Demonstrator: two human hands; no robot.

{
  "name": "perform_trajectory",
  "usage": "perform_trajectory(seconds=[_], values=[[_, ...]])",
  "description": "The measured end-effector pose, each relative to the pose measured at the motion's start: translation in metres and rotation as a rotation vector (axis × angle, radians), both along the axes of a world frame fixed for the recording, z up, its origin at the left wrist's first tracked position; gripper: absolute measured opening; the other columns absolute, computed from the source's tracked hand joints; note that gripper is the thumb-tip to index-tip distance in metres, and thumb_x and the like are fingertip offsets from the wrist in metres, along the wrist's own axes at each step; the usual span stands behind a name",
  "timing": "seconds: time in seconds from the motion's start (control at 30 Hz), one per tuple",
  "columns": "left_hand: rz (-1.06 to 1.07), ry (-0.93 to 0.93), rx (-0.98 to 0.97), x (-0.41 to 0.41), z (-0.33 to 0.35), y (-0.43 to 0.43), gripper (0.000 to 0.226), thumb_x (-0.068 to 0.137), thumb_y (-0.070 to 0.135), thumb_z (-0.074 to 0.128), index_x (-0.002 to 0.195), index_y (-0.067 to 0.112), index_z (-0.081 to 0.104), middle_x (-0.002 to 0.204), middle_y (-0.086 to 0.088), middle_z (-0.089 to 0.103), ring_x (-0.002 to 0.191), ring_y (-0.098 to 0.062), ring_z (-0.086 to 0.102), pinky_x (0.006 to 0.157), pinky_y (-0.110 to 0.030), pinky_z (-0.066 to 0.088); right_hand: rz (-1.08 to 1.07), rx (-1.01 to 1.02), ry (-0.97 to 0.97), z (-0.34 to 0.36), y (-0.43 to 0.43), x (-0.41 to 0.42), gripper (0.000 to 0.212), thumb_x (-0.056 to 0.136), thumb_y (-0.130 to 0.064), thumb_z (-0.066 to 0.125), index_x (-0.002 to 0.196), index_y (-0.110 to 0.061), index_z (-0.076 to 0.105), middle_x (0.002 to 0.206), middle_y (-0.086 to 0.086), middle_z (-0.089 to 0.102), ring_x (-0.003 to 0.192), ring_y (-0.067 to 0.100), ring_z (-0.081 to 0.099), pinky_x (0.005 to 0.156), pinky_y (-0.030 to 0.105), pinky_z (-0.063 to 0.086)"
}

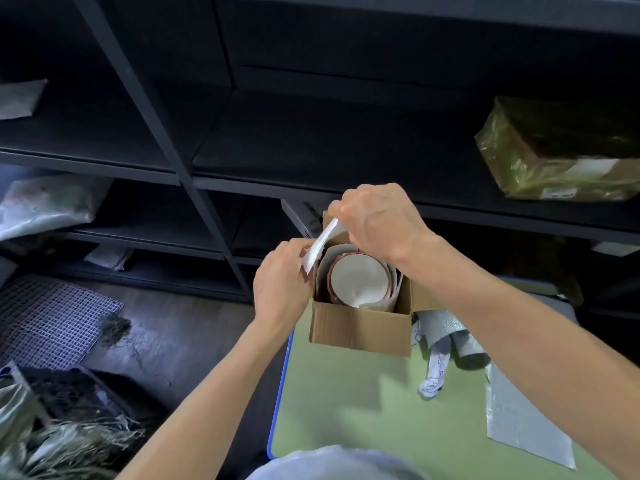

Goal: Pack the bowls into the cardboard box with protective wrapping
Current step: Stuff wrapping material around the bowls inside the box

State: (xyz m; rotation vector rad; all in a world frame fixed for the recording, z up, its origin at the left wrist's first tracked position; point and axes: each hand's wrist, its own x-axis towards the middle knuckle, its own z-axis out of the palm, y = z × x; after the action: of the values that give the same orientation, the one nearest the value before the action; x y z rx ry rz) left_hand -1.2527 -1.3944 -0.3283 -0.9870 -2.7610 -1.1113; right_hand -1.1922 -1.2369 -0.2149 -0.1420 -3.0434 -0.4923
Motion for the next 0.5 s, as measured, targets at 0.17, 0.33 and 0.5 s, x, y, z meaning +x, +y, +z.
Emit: perform_trajectory(seconds=[0.17,0.33,0.5], values=[[-0.027,-0.002,-0.021,-0.004,0.002,0.001,0.027,0.085,0.027,0.063,0.109,0.038,0.06,0.087,0.016,0.062,0.076,-0.01,0.056,0.061,-0.031,0.051,0.011,-0.032,-0.022,-0.005,-0.005,-0.002,0.026,0.088,-0.001,0.056,0.105,-0.021,0.063,0.078,-0.003,0.049,0.069,0.019,0.049,0.051,0.031,0.026],[-0.044,0.058,-0.09,0.003,0.002,-0.004,0.023,0.085,0.028,0.061,0.105,0.039,0.062,0.071,0.018,0.049,0.065,-0.007,0.05,0.05,-0.024,0.041,-0.009,-0.072,-0.036,-0.011,-0.004,0.003,0.026,0.087,0.001,0.056,0.1,-0.02,0.061,0.079,-0.004,0.044,0.073,0.019,0.045,0.053,0.032,0.028],[-0.048,0.059,-0.164,0.009,0.005,-0.009,0.03,0.087,0.021,0.061,0.114,0.034,0.06,0.078,0.012,0.056,0.07,-0.014,0.051,0.056,-0.033,0.046,0.013,-0.12,-0.015,-0.013,0.002,0.004,0.034,0.087,0.005,0.051,0.099,-0.024,0.064,0.083,-0.007,0.049,0.08,0.017,0.044,0.054,0.031,0.033]])
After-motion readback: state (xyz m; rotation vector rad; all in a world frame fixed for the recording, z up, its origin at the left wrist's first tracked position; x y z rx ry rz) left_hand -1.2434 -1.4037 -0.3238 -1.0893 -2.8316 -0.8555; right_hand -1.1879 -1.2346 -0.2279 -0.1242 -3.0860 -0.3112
